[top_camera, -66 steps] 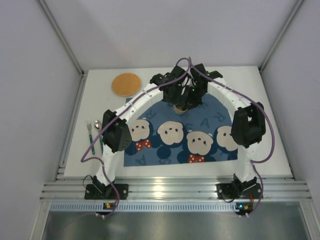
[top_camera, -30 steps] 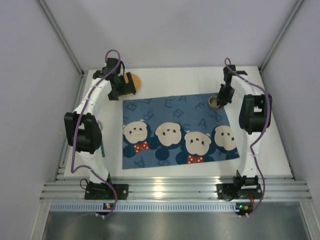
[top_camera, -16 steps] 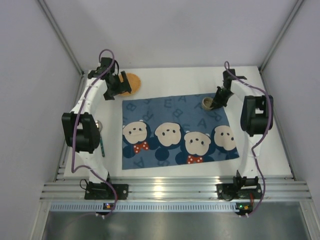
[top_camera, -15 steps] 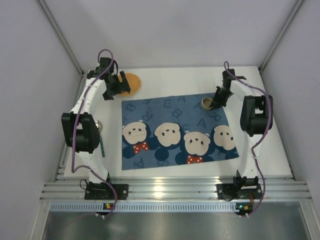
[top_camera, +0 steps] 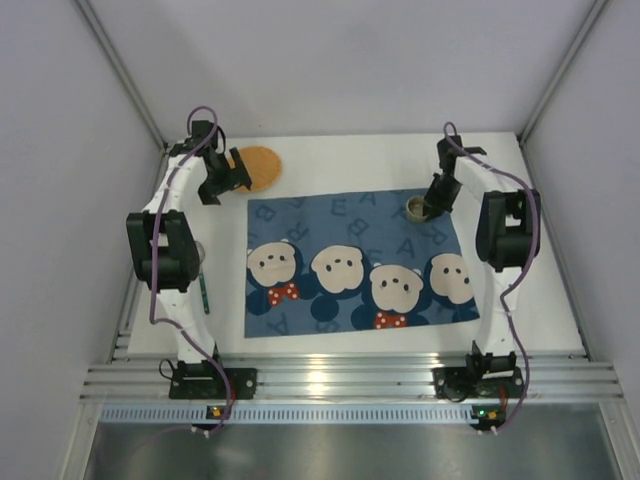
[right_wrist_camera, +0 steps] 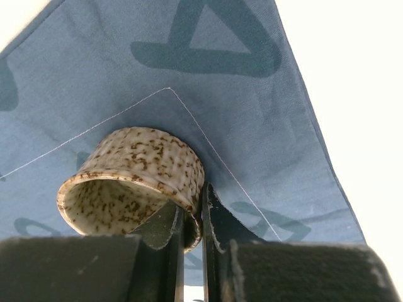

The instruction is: Set the dinner table for one person

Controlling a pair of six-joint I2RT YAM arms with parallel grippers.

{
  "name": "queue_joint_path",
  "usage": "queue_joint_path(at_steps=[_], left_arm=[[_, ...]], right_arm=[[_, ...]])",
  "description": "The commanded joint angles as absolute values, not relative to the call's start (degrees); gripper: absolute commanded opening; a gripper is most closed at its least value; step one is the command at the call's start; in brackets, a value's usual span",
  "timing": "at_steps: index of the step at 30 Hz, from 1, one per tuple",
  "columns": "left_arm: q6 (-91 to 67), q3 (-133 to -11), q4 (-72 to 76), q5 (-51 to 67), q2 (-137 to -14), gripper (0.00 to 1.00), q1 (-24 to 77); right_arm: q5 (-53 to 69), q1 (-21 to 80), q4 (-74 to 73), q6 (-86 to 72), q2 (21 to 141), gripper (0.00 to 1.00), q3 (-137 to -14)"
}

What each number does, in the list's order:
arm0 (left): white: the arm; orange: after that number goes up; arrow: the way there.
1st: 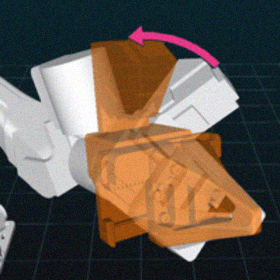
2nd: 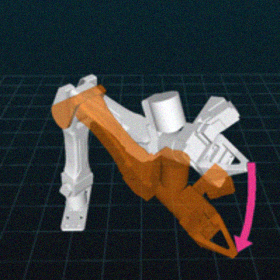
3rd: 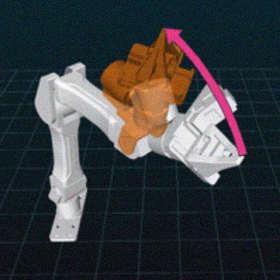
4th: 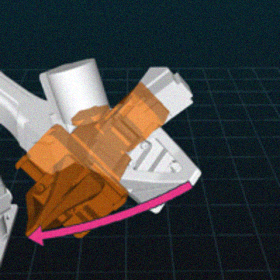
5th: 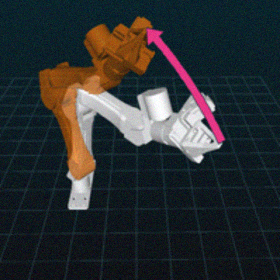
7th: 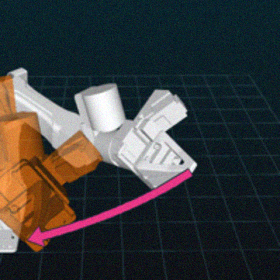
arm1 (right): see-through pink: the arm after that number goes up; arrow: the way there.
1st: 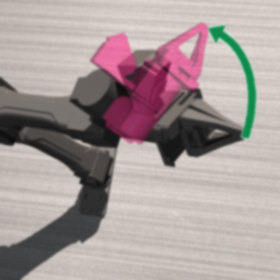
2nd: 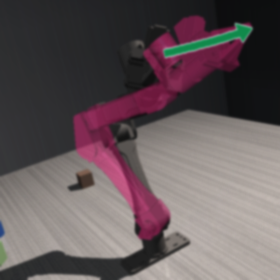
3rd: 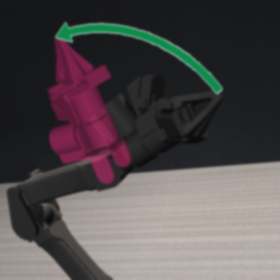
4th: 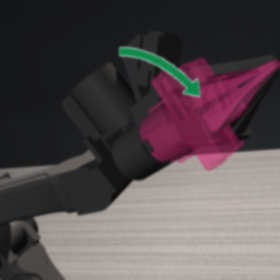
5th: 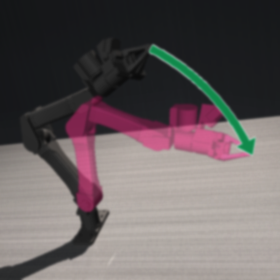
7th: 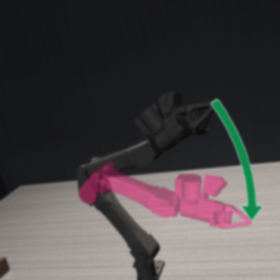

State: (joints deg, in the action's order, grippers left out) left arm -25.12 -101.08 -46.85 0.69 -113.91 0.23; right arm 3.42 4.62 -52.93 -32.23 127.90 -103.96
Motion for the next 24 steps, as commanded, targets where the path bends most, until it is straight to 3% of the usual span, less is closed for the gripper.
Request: queue_joint_path(at_steps=[1,7,8,9,10,12,14,24], left_arm=[[-24.3,-103.9,-43.9,1.8,-116.1,0.97,-2.4],[-24.5,-107.3,-42.5,3.3,-120.8,0.97,-4.2],[-24.6,-107.9,-42.5,3.4,-122.1,0.97,-4.3],[-24.6,-109.0,-42.3,3.5,-122.7,0.97,-4.5],[-25.1,-109.4,-42.0,3.6,-123.9,0.96,-4.5],[-25.8,-109.9,-41.1,4.6,-124.8,0.96,-4.7],[-27.3,-109.6,-39.1,5.6,-125.4,0.96,-4.9],[-32.5,-108.5,-32.2,7.8,-130.3,0.93,-5.5]], right_arm=[[-4.3,4.4,-59.2,-34.0,127.0,0.0,-98.2],[-4.5,4.5,-59.4,-34.0,125.0,0.04,-94.4],[-4.2,4.5,-59.3,-33.8,124.7,0.2,-94.2],[-4.0,4.5,-58.9,-33.1,124.3,0.28,-94.1],[-3.5,4.5,-58.6,-32.8,123.5,0.48,-94.1],[-3.3,4.7,-58.1,-32.0,122.6,0.61,-94.1],[-3.3,4.7,-58.2,-31.7,121.0,0.67,-94.4],[-5.6,4.5,-64.4,-30.9,106.7,0.69,-98.3]])
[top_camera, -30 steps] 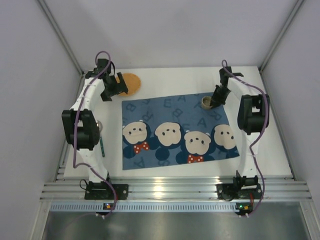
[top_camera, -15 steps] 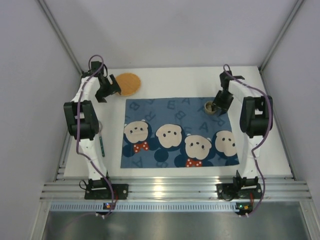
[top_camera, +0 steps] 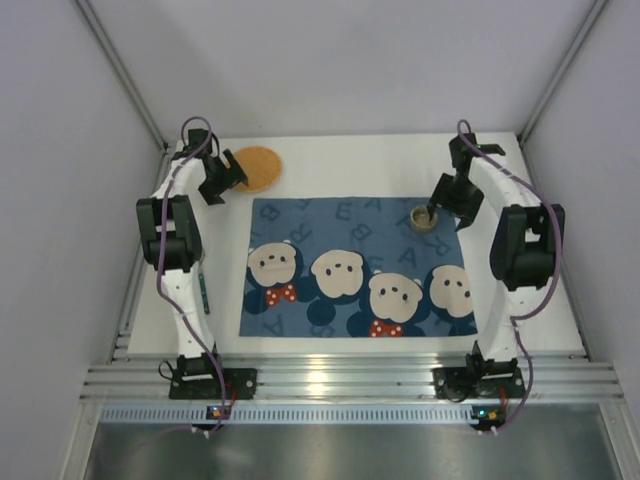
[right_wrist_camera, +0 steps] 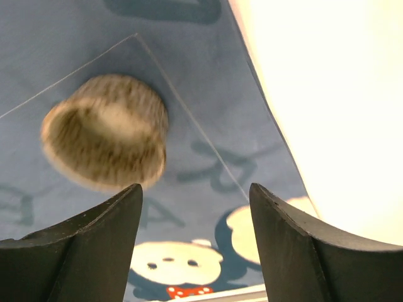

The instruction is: Set the dinner table for one person

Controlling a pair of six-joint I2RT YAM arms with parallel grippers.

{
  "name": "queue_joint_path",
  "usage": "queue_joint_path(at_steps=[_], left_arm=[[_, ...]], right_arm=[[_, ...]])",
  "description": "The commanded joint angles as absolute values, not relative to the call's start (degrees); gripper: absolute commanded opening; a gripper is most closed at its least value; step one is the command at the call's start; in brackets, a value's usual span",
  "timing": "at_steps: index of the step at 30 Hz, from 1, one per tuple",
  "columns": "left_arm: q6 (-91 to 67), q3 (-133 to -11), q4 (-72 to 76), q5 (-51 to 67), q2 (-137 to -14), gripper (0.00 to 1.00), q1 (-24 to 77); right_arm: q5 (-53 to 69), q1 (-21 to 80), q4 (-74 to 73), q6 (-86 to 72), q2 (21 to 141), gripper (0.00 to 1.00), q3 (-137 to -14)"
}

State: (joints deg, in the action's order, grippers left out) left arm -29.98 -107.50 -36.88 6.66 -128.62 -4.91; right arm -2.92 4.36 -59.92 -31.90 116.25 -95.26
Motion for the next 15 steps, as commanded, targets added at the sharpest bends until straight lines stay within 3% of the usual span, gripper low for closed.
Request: queue_joint_path(at_steps=[1,9,15], left_arm=[[-32.9,-108.4,-31.6,8.0,-131.2,0.93,-5.6],[-42.2,-99.0,-17.7,12.3,-131.4,0.82,-8.2],[-47.5,-96.0,-11.0,16.4,-133.4,0.52,-9.1]], right_arm=[[-6.1,4.5,-64.9,-30.9,105.5,0.69,-97.9],[-7.4,3.4,-66.8,-31.3,96.4,0.7,-94.6],[-8.1,2.9,-67.9,-31.5,95.7,0.69,-93.9]])
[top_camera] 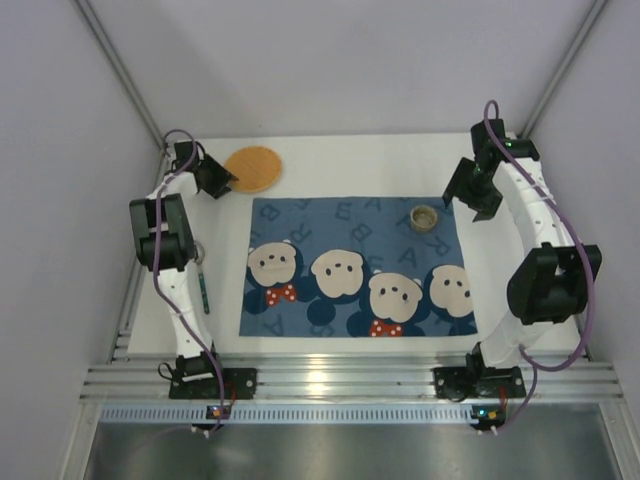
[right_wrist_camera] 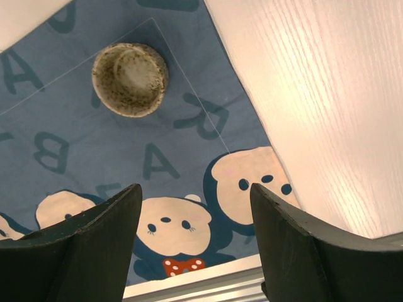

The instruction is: Set the dinner table for one person

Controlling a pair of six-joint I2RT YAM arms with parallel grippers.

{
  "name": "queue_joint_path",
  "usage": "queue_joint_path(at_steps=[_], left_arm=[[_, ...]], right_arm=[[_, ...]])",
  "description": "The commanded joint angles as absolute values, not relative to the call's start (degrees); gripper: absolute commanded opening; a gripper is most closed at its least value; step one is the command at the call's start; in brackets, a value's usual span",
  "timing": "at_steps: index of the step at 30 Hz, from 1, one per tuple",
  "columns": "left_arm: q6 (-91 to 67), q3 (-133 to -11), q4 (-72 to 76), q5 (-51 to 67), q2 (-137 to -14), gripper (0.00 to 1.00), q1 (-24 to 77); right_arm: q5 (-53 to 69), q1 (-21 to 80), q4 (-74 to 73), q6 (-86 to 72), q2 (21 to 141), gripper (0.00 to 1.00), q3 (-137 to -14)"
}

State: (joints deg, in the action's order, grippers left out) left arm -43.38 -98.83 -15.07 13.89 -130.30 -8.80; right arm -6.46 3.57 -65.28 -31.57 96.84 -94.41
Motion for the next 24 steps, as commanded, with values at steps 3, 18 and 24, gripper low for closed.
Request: queue_joint_path(at_steps=[3,18,24], left_arm=[[-49.4,-94.8,-8.5,17.5,-134.3,0.41,-9.4],[-58.2,-89.2,9.6,32.4,-135.7,0.0,-13.8],[-67.2,-89.3,26.9,46.2,-134.9,0.0,-14.0]], right_arm=[[-7.9,2.7,-68.0,-31.6,95.6,0.69,-93.5],[-7.4,2.6,-67.1,-31.7,96.3,0.68,-93.7],[-6.5,2.7,-65.7,-31.8,96.1,0.68,-93.4]])
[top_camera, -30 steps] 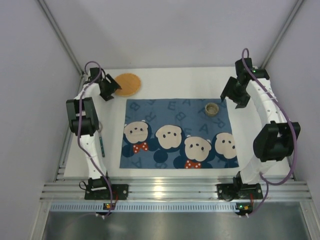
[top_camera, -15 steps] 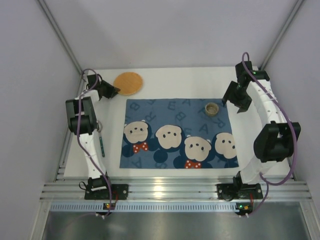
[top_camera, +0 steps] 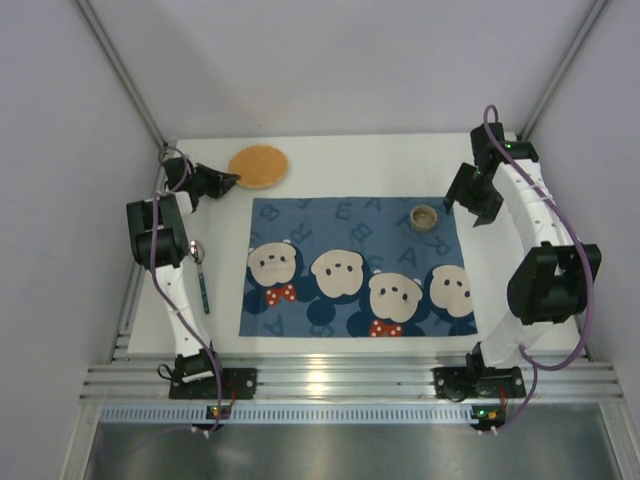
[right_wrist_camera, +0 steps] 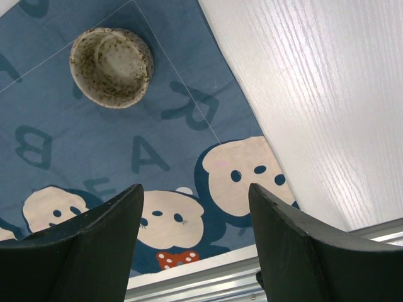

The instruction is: Set the dinner table for one person

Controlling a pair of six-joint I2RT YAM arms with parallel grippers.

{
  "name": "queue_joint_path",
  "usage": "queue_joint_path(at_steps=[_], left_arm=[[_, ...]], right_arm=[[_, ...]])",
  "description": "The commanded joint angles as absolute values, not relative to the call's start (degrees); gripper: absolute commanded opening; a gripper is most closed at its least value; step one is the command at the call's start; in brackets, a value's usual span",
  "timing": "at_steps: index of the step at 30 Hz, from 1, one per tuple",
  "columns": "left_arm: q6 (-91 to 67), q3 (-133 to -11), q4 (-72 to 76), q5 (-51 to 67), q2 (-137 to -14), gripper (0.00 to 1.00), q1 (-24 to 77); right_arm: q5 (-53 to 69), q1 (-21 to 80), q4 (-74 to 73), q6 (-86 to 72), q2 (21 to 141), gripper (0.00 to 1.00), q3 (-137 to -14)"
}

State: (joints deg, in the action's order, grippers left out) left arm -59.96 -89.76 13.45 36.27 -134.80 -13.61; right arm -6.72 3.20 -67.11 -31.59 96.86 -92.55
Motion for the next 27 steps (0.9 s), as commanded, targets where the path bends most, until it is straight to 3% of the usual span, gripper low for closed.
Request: queue_joint_path(at_steps=[1,6,12,14,17,22,27], left_arm=[[-69.5,-88.9,30.1,47.4,-134.5,0.0,-14.1],[-77.1,-89.0,40.3,51.5,-131.1,0.0,-13.6],[-58.3,-88.6,18.5,57.3,-120.5,0.0,-8.4],[-44.6,-87.3,2.5,55.5,-118.0,0.0,-4.3],[-35.2,-82.3,-8.4,52.4,-113.5,0.0,2.5],[-34.7,-70.4,-5.7,50.4,-108.3,0.0,12.8],[-32.4,-66.5,-7.1,47.7,-107.7,0.0,18.3]], right_arm=[[-6.2,2.6,-65.4,-31.8,96.0,0.68,-93.3],[-6.2,2.6,-64.9,-31.3,95.8,0.68,-94.0],[-5.2,2.3,-63.7,-30.7,94.4,0.68,-92.0],[-4.6,2.1,-62.9,-30.4,93.8,0.68,-90.5],[-4.3,1.7,-62.1,-29.8,92.1,0.68,-88.4],[-3.6,0.4,-60.9,-28.3,89.8,0.68,-84.5],[-2.8,-2.5,-60.2,-26.5,87.5,0.68,-81.0]])
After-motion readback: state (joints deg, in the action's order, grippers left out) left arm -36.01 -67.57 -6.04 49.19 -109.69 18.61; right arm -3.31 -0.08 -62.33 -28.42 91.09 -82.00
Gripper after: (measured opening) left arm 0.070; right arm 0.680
